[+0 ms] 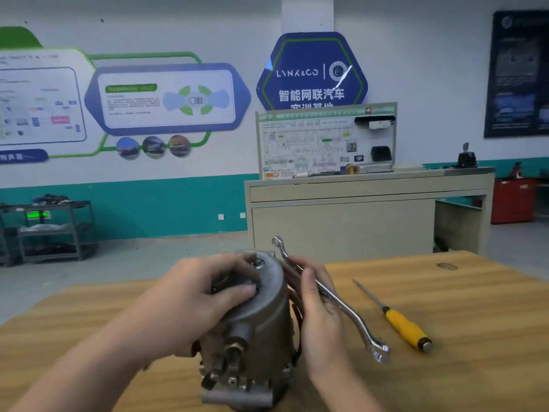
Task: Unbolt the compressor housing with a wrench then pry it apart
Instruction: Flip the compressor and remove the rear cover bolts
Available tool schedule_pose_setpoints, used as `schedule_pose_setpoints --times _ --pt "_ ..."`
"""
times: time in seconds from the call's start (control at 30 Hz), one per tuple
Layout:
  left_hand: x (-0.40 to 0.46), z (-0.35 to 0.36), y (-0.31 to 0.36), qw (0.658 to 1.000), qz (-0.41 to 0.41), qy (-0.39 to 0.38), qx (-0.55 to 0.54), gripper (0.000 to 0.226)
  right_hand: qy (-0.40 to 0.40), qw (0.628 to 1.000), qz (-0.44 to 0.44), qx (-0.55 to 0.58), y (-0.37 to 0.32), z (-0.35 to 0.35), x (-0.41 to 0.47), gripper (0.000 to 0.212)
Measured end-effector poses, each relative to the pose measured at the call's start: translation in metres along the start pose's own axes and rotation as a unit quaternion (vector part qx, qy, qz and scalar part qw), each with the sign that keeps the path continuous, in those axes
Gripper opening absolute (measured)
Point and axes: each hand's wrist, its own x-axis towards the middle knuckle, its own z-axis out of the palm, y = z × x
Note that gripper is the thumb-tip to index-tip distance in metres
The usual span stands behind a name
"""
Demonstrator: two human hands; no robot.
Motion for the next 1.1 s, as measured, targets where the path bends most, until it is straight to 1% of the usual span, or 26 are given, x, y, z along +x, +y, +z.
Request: schedule_pose_setpoints --times 0.07,0.1,0.13,0.2,0.27,0.3,0.33,0.4,0.43,0.5,0.57,0.6,0.63,0.7,0.73,0.77,0.8,0.83,0.87,0.9,0.93,0.97,1.0,1.03,1.07,1.1 --pt "0.001 0.008 0.003 0.998 0.003 0.062 0.034 0.015 0.003 0.999 0.0 -0.033 0.002 -0.001 -0.002 0.037" --pt "0.0 0.011 0.006 0.996 0.009 0.08 0.05 0.021 0.005 0.999 0.002 -0.031 0.002 -0.001 -0.003 0.039" --pt "-0.003 0.012 0.008 0.995 0.022 0.078 0.05 0.027 0.005 1.0 0.006 -0.023 0.001 -0.001 -0.003 0.042" --pt "-0.006 0.007 0.011 0.999 0.033 0.031 0.02 0.033 0.004 1.0 0.009 -0.009 0.0 -0.001 -0.005 0.041" --pt "-0.003 0.0 0.01 0.999 0.022 -0.025 0.016 0.018 0.009 1.0 0.002 -0.006 -0.001 -0.002 -0.004 0.032" --pt "-0.001 -0.001 0.01 0.999 0.018 -0.026 0.038 0.012 0.011 1.0 0.001 -0.007 -0.002 -0.002 -0.004 0.029" --pt "0.0 0.001 0.011 0.998 0.011 -0.008 0.059 0.008 0.014 1.0 0.001 -0.008 -0.002 -0.003 -0.003 0.028" --pt "0.002 0.01 0.015 0.995 0.007 0.039 0.087 0.019 0.014 1.0 -0.001 -0.008 -0.003 -0.006 -0.002 0.028" --pt "0.001 0.014 0.017 0.995 0.01 0.049 0.089 0.025 0.013 1.0 0.0 -0.005 -0.004 -0.006 -0.003 0.029" --pt "0.0 0.014 0.02 0.997 0.014 0.025 0.075 0.029 0.011 1.0 0.003 0.005 -0.007 -0.007 -0.002 0.033" --pt "0.002 0.008 0.019 0.997 0.013 -0.02 0.068 0.023 0.01 1.0 0.002 0.01 -0.007 -0.008 -0.001 0.031" --pt "0.003 0.006 0.019 0.997 0.013 -0.026 0.076 0.017 0.01 1.0 0.0 0.009 -0.007 -0.009 -0.001 0.029" --pt "0.004 0.006 0.019 0.996 0.01 -0.016 0.082 0.013 0.01 1.0 -0.002 0.008 -0.007 -0.009 -0.001 0.028" --pt "0.006 0.011 0.018 0.996 0.004 0.037 0.085 0.012 0.012 1.0 -0.002 0.02 -0.008 -0.009 0.0 0.028" --pt "0.006 0.015 0.019 0.995 -0.007 0.074 0.065 0.013 0.014 0.999 -0.001 0.03 -0.009 -0.009 0.0 0.028" --pt "0.006 0.019 0.021 0.992 -0.029 0.119 0.004 0.013 0.016 0.999 0.001 0.038 -0.01 -0.008 0.0 0.028" --pt "0.007 0.019 0.022 0.981 -0.056 0.161 -0.098 0.012 0.017 0.999 0.002 0.045 -0.01 -0.008 -0.001 0.028" --pt "0.008 0.015 0.022 0.951 -0.082 0.196 -0.223 0.015 0.019 0.999 0.001 0.051 -0.01 -0.009 -0.001 0.028" --pt "0.01 0.007 0.017 0.91 -0.101 0.239 -0.324 0.021 0.021 0.998 -0.002 0.053 -0.01 -0.009 0.0 0.028" --pt "0.01 -0.003 0.007 0.875 -0.116 0.285 -0.374 0.025 0.023 0.998 -0.004 0.052 -0.009 -0.01 0.0 0.028" --pt "0.009 -0.014 -0.008 0.86 -0.134 0.327 -0.369 0.027 0.026 0.998 -0.005 0.05 -0.009 -0.01 0.001 0.027" --pt "0.007 -0.023 -0.027 0.863 -0.163 0.355 -0.321 0.027 0.032 0.998 -0.003 0.052 -0.008 -0.01 0.001 0.027" --pt "0.003 -0.029 -0.049 0.883 -0.202 0.361 -0.222 0.026 0.039 0.998 -0.002 0.056 -0.008 -0.011 0.002 0.027" --pt "-0.003 -0.031 -0.076 0.907 -0.243 0.332 -0.085 0.025 0.046 0.997 -0.001 0.06 -0.008 -0.011 0.003 0.027" --pt "-0.011 -0.029 -0.102 0.919 -0.277 0.276 0.05 0.024 0.053 0.997 0.0 0.063 -0.008 -0.01 0.003 0.027" --pt "-0.019 -0.023 -0.126 0.917 -0.303 0.208 0.153 0.023 0.058 0.996 0.002 0.065 -0.009 -0.01 0.003 0.027"
